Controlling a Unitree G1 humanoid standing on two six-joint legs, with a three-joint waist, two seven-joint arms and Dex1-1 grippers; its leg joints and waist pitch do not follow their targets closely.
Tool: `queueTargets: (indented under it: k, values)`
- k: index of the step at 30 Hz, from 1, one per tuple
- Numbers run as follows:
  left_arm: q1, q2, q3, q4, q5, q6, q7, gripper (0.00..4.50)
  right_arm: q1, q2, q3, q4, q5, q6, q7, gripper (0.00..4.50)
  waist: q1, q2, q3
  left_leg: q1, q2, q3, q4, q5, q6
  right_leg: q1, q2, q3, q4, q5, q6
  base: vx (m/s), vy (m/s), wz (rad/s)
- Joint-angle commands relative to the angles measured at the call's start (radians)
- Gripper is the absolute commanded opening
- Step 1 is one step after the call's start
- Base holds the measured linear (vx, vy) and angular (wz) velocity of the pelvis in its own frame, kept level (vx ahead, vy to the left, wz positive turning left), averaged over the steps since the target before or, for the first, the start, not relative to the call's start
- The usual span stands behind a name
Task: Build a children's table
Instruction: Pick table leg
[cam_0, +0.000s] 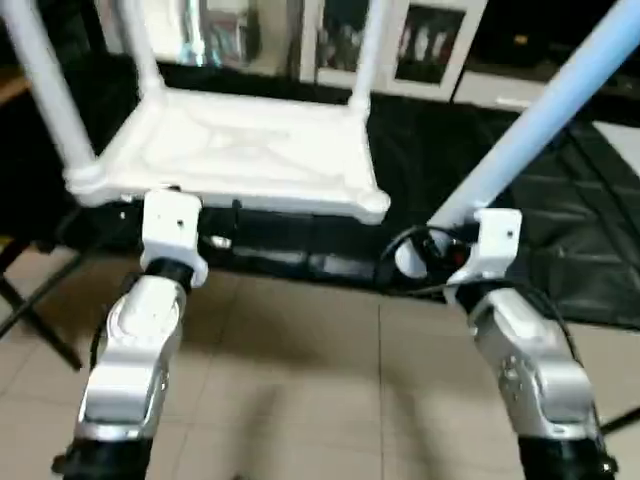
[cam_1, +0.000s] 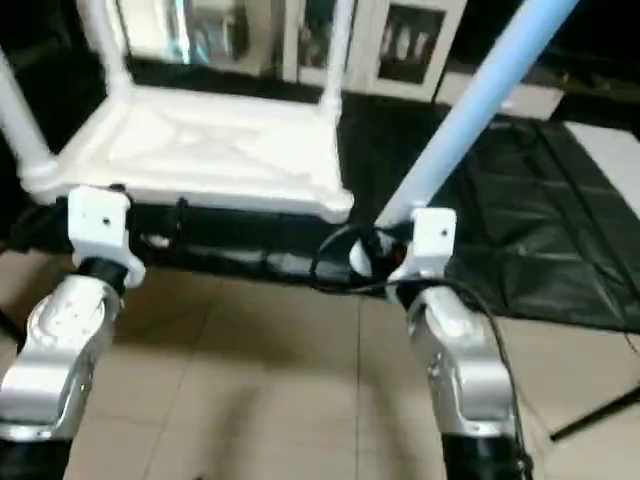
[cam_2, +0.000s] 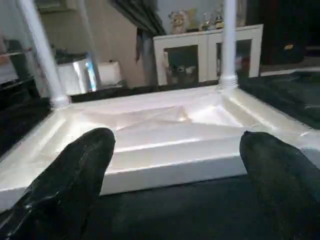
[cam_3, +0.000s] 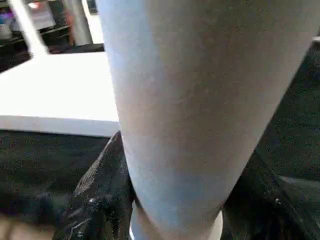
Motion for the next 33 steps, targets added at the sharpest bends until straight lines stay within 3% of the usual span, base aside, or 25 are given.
queueTargets:
  k: [1, 3, 5, 6, 7, 8, 9, 13, 14, 15, 16, 17, 19, 20, 21, 22, 23, 24, 27, 28, 29, 30, 31, 32, 33]
  values:
    - [-0.004, 0.004, -0.02, -0.011, 0.008, 0.001, -0.003, 4.5, -0.019, -0.003, -0.022, -0.008, 0.005, 0.003, 0.006, 1.89, 0.047, -0.015, -0.064, -0.066, 0.003, -0.023, 0.061, -0.071, 0.103, 0.162, -0.184, 0.178, -0.195, -0.452, -0.049, 0.146, -0.106, 0.1]
    - [-0.003, 0.004, -0.022, -0.012, 0.007, 0.002, -0.004, 4.5, -0.02, -0.004, -0.026, -0.006, 0.003, 0.002, 0.005, 1.89, 0.055, -0.001, -0.051, -0.121, 0.019, -0.05, 0.078, 0.036, 0.023, 0.198, -0.173, 0.152, -0.182, -0.325, -0.162, 0.155, -0.03, -0.04]
    - [-0.003, 0.005, -0.022, -0.009, 0.008, 0.0, -0.007, 4.5, -0.019, -0.005, -0.025, -0.005, 0.002, 0.0, 0.003, 1.89, 0.05, 0.041, -0.039, -0.087, 0.068, -0.049, -0.022, 0.105, -0.003, 0.169, -0.114, 0.061, -0.198, -0.292, -0.275, 0.147, 0.021, -0.01]
    - [-0.005, 0.005, -0.021, -0.006, 0.009, -0.001, -0.009, 4.5, -0.019, -0.004, -0.025, -0.005, 0.002, -0.001, 0.002, 1.89, 0.047, 0.063, -0.038, -0.059, 0.083, -0.04, -0.071, 0.111, 0.002, 0.159, -0.088, 0.024, -0.202, -0.317, -0.252, 0.177, 0.112, 0.02]
    - [-0.005, 0.006, -0.021, -0.004, 0.009, -0.002, -0.011, 4.5, -0.018, -0.005, -0.025, -0.007, 0.003, -0.001, 0.001, 1.89, 0.014, 0.109, -0.045, 0.008, 0.134, -0.09, -0.14, 0.017, 0.02, 0.108, 0.005, -0.047, -0.12, -0.248, -0.154, 0.177, 0.112, 0.02]
    - [-0.006, 0.006, -0.021, -0.003, 0.01, -0.002, -0.011, 4.5, -0.017, -0.005, -0.024, -0.007, 0.003, -0.001, 0.001, 1.89, -0.017, 0.113, -0.04, 0.057, 0.182, -0.14, -0.166, -0.126, 0.034, 0.049, 0.018, -0.054, -0.039, -0.236, -0.108, 0.197, 0.125, 0.03]
    - [-0.006, 0.004, -0.022, 0.0, 0.011, -0.003, -0.016, 4.5, -0.014, -0.006, -0.024, -0.011, 0.006, -0.002, 0.001, 1.89, -0.027, 0.105, -0.075, 0.129, 0.196, -0.185, -0.133, -0.131, 0.186, -0.022, -0.003, -0.052, 0.032, -0.134, 0.005, 0.181, 0.086, 0.08]
    - [0.0, 0.0, -0.039, 0.001, 0.011, -0.003, -0.025, 4.5, -0.007, -0.007, -0.025, -0.015, 0.002, -0.004, 0.008, 1.89, -0.037, 0.065, -0.064, 0.104, 0.149, -0.109, -0.132, 0.078, 0.352, -0.07, -0.025, -0.043, 0.02, 0.038, 0.062, 0.151, 0.04, 0.05]
    - [0.007, -0.001, -0.045, 0.0, 0.011, -0.006, -0.027, 4.5, -0.006, -0.006, -0.027, -0.014, 0.002, -0.004, 0.009, 1.89, -0.037, 0.029, -0.051, 0.055, 0.091, -0.044, -0.128, -0.021, 0.295, -0.016, -0.051, -0.009, -0.079, 0.093, 0.002, 0.138, -0.05, 0.02]
    - [0.011, -0.002, -0.049, 0.002, 0.009, -0.005, -0.031, 4.5, -0.006, -0.006, -0.028, -0.013, 0.002, -0.004, 0.011, 1.89, -0.004, -0.028, -0.052, -0.014, 0.003, 0.005, -0.048, -0.151, 0.192, 0.092, -0.117, 0.088, -0.175, -0.192, -0.021, 0.141, -0.082, 0.07]
    - [0.015, -0.002, -0.051, 0.003, 0.007, -0.004, -0.033, 4.5, -0.005, -0.006, -0.029, -0.013, 0.002, -0.005, 0.012, 1.89, 0.021, -0.013, -0.054, -0.031, -0.011, -0.003, 0.033, -0.143, 0.155, 0.133, -0.193, 0.147, -0.211, -0.355, -0.085, 0.141, -0.082, 0.07]
    - [0.025, -0.003, -0.055, 0.008, -0.003, -0.008, -0.046, 4.5, -0.002, -0.006, -0.026, -0.015, 0.005, -0.005, 0.016, 1.89, 0.03, -0.011, -0.064, -0.082, 0.015, -0.037, 0.08, -0.041, 0.068, 0.185, -0.214, 0.154, -0.2, -0.441, -0.183, 0.147, -0.068, 0.03]
    - [0.033, -0.005, -0.054, 0.015, -0.008, -0.014, -0.05, 4.5, 0.001, -0.006, -0.024, -0.016, 0.008, -0.005, 0.018, 1.89, 0.032, 0.004, -0.054, -0.118, 0.034, -0.055, 0.083, 0.039, -0.008, 0.196, -0.196, 0.123, -0.188, -0.274, -0.295, 0.112, -0.028, -0.06]
    - [0.041, -0.007, -0.052, 0.023, -0.011, -0.022, -0.054, 4.5, 0.003, -0.006, -0.023, -0.017, 0.011, -0.007, 0.02, 1.89, 0.033, 0.027, -0.044, -0.101, 0.06, -0.056, 0.038, 0.088, -0.019, 0.17, -0.172, 0.076, -0.199, -0.236, -0.347, 0.146, 0.02, -0.01]
    - [0.052, -0.005, -0.053, 0.03, -0.008, -0.03, -0.061, 4.5, 0.009, -0.007, -0.022, -0.017, 0.013, -0.012, 0.024, 1.89, 0.02, 0.062, -0.045, -0.08, 0.083, -0.043, -0.064, 0.149, 0.004, 0.162, -0.095, -0.002, -0.189, -0.274, -0.291, 0.22, 0.075, 0.05]
    - [0.058, -0.004, -0.055, 0.032, -0.006, -0.033, -0.064, 4.5, 0.012, -0.008, -0.022, -0.018, 0.014, -0.015, 0.027, 1.89, 0.016, 0.086, -0.041, -0.031, 0.094, -0.036, -0.11, 0.103, 0.008, 0.135, -0.05, -0.04, -0.187, -0.291, -0.233, 0.146, 0.076, 0.08]
    - [0.067, -0.002, -0.06, 0.032, -0.001, -0.039, -0.067, 4.5, 0.019, -0.011, -0.022, -0.02, 0.015, -0.022, 0.034, 1.89, -0.035, 0.114, -0.047, 0.056, 0.175, -0.127, -0.151, -0.102, 0.061, 0.048, 0.014, -0.066, -0.048, -0.234, -0.139, 0.173, 0.124, 0.02]
    - [0.069, -0.002, -0.061, 0.031, -0.001, -0.04, -0.068, 4.5, 0.02, -0.012, -0.023, -0.021, 0.015, -0.023, 0.036, 1.89, -0.053, 0.109, -0.07, 0.109, 0.193, -0.162, -0.146, -0.1, 0.11, 0.011, 0.005, -0.064, -0.01, -0.189, -0.098, 0.183, 0.112, 0.04]
    - [0.075, -0.004, -0.074, 0.025, 0.002, -0.045, -0.07, 4.5, 0.026, -0.015, -0.036, -0.027, 0.021, -0.021, 0.048, 1.89, -0.042, 0.08, -0.063, 0.1, 0.178, -0.125, -0.132, 0.049, 0.327, -0.058, -0.019, -0.051, 0.041, -0.019, 0.062, 0.151, 0.067, 0.07]
    - [0.076, -0.005, -0.078, 0.025, 0.003, -0.045, -0.07, 4.5, 0.026, -0.016, -0.038, -0.027, 0.021, -0.02, 0.05, 1.89, -0.045, 0.071, -0.062, 0.093, 0.169, -0.112, -0.137, 0.05, 0.342, -0.056, -0.025, -0.046, 0.026, 0.01, 0.056, 0.123, 0.026, 0.06]
    - [0.076, -0.005, -0.081, 0.026, 0.005, -0.048, -0.071, 4.5, 0.025, -0.017, -0.039, -0.027, 0.022, -0.02, 0.052, 1.89, -0.046, 0.039, -0.055, 0.072, 0.126, -0.073, -0.126, -0.002, 0.315, -0.035, -0.053, -0.019, -0.052, 0.076, 0.001, 0.115, -0.025, 0.0]
    - [0.075, -0.006, -0.083, 0.027, 0.006, -0.05, -0.072, 4.5, 0.024, -0.017, -0.039, -0.028, 0.022, -0.018, 0.053, 1.89, -0.042, 0.019, -0.054, 0.04, 0.089, -0.04, -0.117, -0.083, 0.271, 0.009, -0.074, 0.008, -0.101, 0.059, -0.023, 0.093, -0.076, 0.07]
    - [0.076, -0.007, -0.084, 0.027, 0.007, -0.052, -0.072, 4.5, 0.023, -0.017, -0.038, -0.03, 0.023, -0.016, 0.053, 1.89, 0.011, -0.019, -0.055, -0.037, -0.009, 0.004, 0.021, -0.144, 0.176, 0.118, -0.165, 0.127, -0.202, -0.263, -0.058, 0.093, -0.076, 0.07]
    - [0.077, -0.008, -0.084, 0.028, 0.007, -0.054, -0.073, 4.5, 0.023, -0.016, -0.036, -0.033, 0.023, -0.015, 0.053, 1.89, 0.03, -0.01, -0.066, -0.072, 0.015, -0.029, 0.068, -0.052, 0.085, 0.166, -0.208, 0.15, -0.204, -0.426, -0.154, 0.1, -0.073, 0.06]
    - [0.077, -0.009, -0.084, 0.028, 0.008, -0.056, -0.073, 4.5, 0.023, -0.017, -0.034, -0.034, 0.024, -0.015, 0.053, 1.89, 0.036, -0.002, -0.056, -0.096, 0.028, -0.046, 0.072, 0.014, 0.027, 0.176, -0.199, 0.13, -0.198, -0.413, -0.208, 0.119, -0.035, -0.07]
